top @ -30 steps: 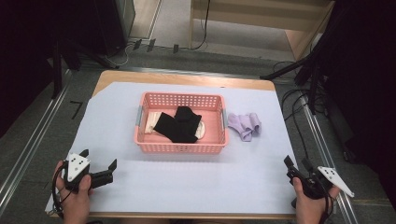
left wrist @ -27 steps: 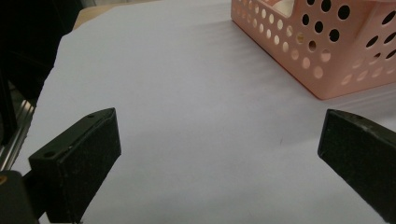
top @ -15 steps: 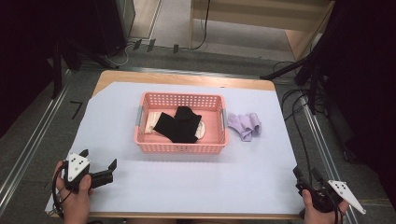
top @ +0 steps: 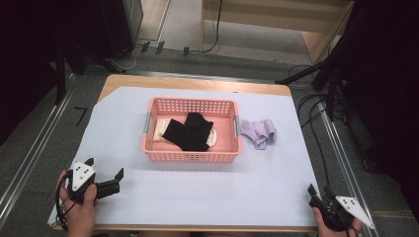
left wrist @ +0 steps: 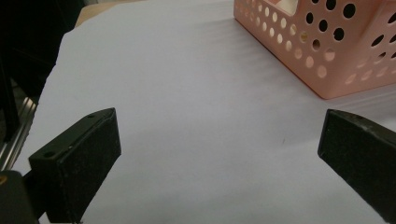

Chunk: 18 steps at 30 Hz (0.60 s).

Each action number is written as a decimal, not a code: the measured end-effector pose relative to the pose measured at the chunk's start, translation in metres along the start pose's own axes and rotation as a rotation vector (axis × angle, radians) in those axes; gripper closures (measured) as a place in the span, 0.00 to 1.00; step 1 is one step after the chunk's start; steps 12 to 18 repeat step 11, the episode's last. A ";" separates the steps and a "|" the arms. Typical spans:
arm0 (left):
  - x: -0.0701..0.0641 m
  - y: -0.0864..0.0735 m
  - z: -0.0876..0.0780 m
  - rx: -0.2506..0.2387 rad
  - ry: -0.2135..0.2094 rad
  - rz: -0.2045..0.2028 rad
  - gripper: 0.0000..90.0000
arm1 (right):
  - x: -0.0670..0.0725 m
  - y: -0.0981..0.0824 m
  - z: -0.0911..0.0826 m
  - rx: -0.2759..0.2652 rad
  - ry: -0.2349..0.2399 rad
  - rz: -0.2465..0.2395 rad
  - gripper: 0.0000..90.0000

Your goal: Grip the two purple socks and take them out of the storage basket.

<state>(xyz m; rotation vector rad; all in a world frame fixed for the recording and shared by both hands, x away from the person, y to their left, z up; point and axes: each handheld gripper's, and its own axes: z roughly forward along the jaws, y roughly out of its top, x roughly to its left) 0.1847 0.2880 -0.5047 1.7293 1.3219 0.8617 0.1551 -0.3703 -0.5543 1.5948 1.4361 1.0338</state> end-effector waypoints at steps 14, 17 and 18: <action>-0.001 0.000 0.001 0.002 0.001 0.003 0.00 | 0.008 0.019 -0.013 -0.088 0.114 0.125 0.36; -0.001 0.000 0.001 0.002 0.001 0.003 0.00 | 0.008 0.019 -0.013 -0.088 0.114 0.125 0.36; -0.001 0.000 0.001 0.002 0.001 0.003 0.00 | 0.008 0.019 -0.013 -0.088 0.114 0.125 0.36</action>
